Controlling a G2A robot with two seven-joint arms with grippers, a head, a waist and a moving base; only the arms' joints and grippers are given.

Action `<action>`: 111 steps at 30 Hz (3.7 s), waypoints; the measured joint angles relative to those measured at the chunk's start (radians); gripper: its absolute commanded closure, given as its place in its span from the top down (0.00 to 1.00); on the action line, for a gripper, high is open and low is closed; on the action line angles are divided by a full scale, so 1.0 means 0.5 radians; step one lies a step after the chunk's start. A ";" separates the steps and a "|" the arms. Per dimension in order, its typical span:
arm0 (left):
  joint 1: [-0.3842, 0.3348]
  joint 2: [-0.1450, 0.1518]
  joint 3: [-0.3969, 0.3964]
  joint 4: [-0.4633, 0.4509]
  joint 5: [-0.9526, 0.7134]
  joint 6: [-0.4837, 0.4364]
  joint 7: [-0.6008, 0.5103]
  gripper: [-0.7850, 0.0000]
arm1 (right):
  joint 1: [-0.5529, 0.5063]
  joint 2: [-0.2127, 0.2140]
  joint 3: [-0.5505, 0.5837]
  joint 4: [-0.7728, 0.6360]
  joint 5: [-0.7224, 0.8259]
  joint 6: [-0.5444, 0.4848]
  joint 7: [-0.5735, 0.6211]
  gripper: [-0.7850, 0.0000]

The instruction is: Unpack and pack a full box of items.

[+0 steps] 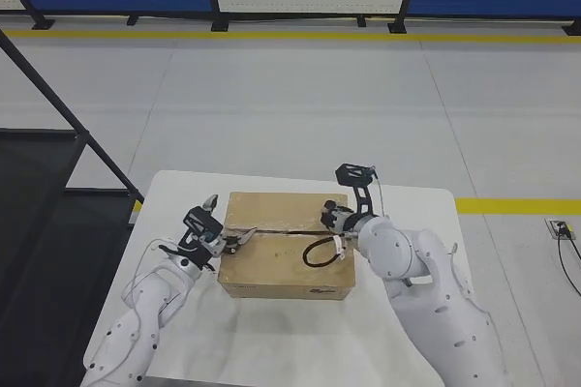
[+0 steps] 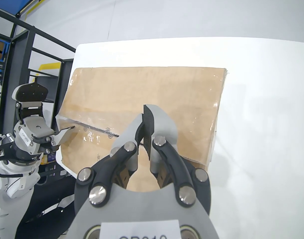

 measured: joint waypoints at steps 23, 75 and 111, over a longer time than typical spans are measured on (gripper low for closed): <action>0.236 0.058 -0.431 -0.065 -0.393 -0.034 0.054 1.00 | 0.082 -0.022 0.119 0.229 0.612 -0.352 -0.116 0.00; 0.553 0.105 -0.680 -0.163 -0.547 -0.140 0.195 1.00 | 0.596 -0.217 -0.373 0.996 1.146 0.143 -0.061 0.00; 0.600 0.113 -0.670 -0.201 -0.526 -0.115 0.206 1.00 | 0.459 -0.073 -0.070 0.870 1.097 0.245 -0.056 0.00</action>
